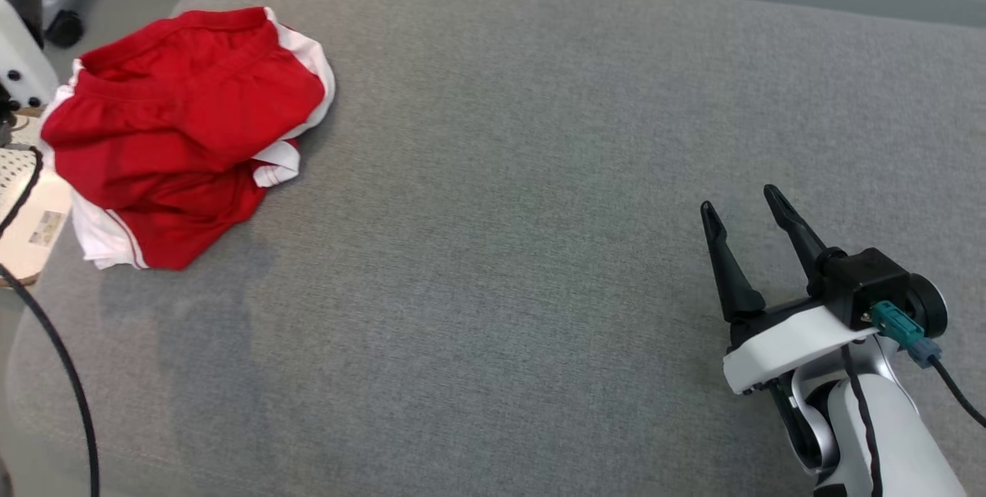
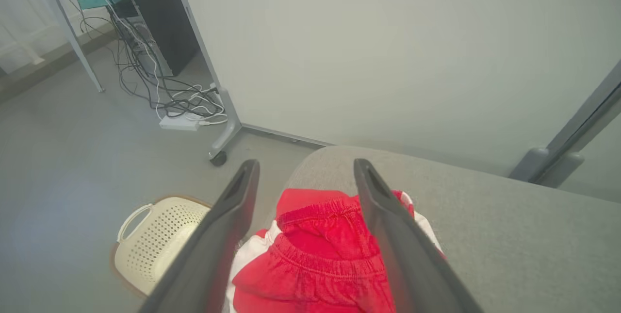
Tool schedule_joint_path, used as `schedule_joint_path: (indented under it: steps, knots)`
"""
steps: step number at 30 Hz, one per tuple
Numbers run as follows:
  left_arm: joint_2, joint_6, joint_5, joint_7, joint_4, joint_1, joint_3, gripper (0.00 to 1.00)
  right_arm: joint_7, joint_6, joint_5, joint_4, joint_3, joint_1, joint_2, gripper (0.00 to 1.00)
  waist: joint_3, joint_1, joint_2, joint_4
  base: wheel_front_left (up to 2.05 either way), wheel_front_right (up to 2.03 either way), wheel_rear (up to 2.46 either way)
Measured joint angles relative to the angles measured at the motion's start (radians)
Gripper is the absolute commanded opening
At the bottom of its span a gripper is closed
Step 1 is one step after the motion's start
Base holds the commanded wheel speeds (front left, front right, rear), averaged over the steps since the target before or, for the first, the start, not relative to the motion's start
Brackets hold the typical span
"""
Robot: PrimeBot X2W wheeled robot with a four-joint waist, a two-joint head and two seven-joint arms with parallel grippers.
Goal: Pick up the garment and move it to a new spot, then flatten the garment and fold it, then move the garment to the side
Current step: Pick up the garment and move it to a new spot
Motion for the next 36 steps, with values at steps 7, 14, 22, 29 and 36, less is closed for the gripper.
schedule_joint_path:
  steps: [7, 14, 22, 29, 36]
  knots:
    - [0.084, -0.016, -0.022, 0.064, 0.223, -0.051, 0.024, 1.00, 0.007, 0.000, -0.020, -0.017, 0.017, -0.037, 0.000, 1.00, 0.109, 0.0000, 0.0000, -0.078, 0.00, 0.00, 0.00]
    - [0.117, -0.010, -0.057, 0.076, 0.353, -0.064, 0.057, 1.00, 0.011, 0.000, -0.033, -0.033, 0.037, -0.069, 0.000, 1.00, 0.188, 0.0000, 0.0000, -0.122, 0.00, 0.00, 0.00]
    - [0.119, -0.007, -0.082, 0.062, 0.441, -0.073, 0.067, 0.00, 0.018, 0.000, -0.041, -0.043, 0.023, -0.068, -0.004, 1.00, 0.213, 0.0000, 0.0000, -0.142, 0.00, 0.00, 0.00]
    - [0.132, 0.026, -0.044, -0.108, 0.387, -0.116, 0.044, 0.00, 0.018, 0.000, -0.042, -0.048, -0.004, -0.056, -0.008, 1.00, 0.181, 0.0000, 0.0000, -0.123, 0.00, 0.00, 0.00]
    - [0.078, -0.024, -0.053, -0.260, 0.281, -0.124, 0.030, 0.00, 0.008, 0.000, -0.037, -0.046, -0.023, -0.042, -0.005, 1.00, 0.108, 0.0000, 0.0000, -0.099, 0.00, 0.00, 0.00]
